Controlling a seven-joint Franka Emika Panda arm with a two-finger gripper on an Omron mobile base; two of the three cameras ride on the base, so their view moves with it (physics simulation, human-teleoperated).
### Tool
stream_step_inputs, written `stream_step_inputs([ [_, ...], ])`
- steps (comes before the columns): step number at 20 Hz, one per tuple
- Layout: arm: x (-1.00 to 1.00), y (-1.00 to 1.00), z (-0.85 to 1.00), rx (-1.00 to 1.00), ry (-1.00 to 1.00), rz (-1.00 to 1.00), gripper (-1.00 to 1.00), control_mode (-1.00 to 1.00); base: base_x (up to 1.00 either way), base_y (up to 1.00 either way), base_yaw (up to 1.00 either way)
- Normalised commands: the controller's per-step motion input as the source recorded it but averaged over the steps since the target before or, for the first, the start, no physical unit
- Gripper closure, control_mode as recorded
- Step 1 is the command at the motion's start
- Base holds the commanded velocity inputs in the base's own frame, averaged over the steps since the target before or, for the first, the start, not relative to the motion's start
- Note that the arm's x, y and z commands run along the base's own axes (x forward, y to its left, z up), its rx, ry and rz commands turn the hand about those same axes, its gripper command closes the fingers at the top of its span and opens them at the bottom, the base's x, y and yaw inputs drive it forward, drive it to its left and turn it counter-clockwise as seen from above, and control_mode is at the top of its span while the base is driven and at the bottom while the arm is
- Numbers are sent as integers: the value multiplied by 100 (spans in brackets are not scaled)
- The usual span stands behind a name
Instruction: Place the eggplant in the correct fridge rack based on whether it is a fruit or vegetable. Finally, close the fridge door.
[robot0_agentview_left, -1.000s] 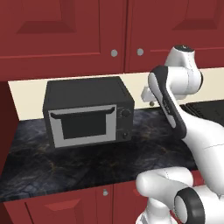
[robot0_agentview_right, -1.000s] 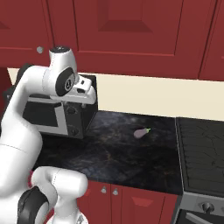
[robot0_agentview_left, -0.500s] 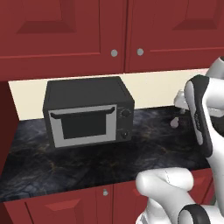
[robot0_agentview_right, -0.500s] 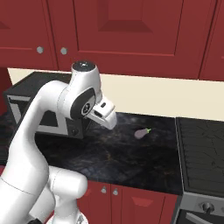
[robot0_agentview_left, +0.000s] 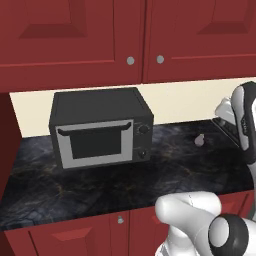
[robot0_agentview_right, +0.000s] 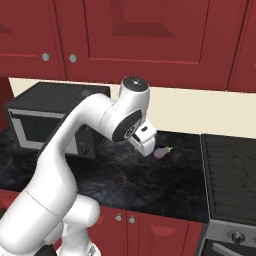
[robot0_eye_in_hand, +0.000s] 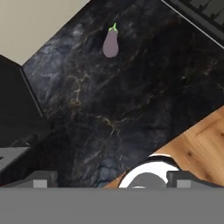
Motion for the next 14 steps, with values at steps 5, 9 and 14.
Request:
stream_step_inputs([
  [5, 20, -1, -35, 0, 3, 0, -100, -100, 0, 0, 0],
  [9, 39, 0, -52, 0, 2, 0, -100, -100, 0, 0, 0],
  [14, 20, -8, -63, 0, 0, 0, -100, -100, 0, 0, 0],
])
